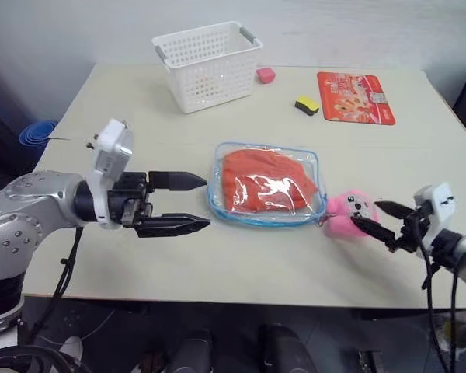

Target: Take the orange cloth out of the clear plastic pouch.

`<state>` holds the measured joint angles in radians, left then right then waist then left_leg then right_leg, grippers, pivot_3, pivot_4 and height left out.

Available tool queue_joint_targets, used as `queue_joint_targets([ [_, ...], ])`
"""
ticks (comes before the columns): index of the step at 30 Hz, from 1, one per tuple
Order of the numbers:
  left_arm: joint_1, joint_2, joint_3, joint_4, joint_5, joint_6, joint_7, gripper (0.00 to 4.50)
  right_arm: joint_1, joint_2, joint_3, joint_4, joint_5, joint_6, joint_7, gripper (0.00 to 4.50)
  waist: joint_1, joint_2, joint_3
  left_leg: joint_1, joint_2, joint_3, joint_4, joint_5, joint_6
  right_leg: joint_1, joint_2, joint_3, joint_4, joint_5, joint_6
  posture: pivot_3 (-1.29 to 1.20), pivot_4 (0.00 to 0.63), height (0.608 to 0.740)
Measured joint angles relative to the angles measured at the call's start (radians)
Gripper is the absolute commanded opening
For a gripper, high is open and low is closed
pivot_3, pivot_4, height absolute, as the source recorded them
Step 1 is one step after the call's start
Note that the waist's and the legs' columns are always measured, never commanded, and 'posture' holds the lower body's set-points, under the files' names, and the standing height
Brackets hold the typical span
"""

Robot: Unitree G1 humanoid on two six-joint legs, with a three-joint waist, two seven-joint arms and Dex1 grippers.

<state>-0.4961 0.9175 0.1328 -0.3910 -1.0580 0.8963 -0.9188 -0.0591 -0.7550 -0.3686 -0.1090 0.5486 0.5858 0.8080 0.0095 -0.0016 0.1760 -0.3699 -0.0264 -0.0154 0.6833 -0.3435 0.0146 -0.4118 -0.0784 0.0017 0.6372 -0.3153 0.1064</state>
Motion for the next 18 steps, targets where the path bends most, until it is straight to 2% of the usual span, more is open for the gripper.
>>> queue_joint_targets([
  [7,-0.002,-0.030,-0.036,0.001,0.100,-0.044,0.001,4.50,0.031,0.027,0.004,0.000,-0.005,-0.040,-0.001,0.87,-0.012,0.000,0.000,0.000,0.000,0.000,0.000,0.000,0.000,0.000,0.000,0.001,0.000,0.000,0.000,0.00,0.150,0.740],
  [10,-0.005,-0.042,-0.047,0.008,0.142,-0.062,0.000,4.50,0.050,0.026,-0.014,-0.004,0.015,-0.041,0.012,0.02,-0.011,0.000,0.000,0.000,0.000,0.000,0.000,0.000,0.000,0.000,0.000,0.001,0.000,0.000,0.000,0.00,0.150,0.740],
  [18,-0.010,-0.068,-0.067,0.019,0.200,-0.079,-0.012,4.50,0.127,-0.004,-0.106,-0.097,0.080,-0.040,0.081,0.02,-0.009,0.000,0.000,0.000,0.000,0.000,0.000,0.000,0.000,0.000,0.000,0.001,0.000,0.000,0.000,0.00,0.150,0.740],
])
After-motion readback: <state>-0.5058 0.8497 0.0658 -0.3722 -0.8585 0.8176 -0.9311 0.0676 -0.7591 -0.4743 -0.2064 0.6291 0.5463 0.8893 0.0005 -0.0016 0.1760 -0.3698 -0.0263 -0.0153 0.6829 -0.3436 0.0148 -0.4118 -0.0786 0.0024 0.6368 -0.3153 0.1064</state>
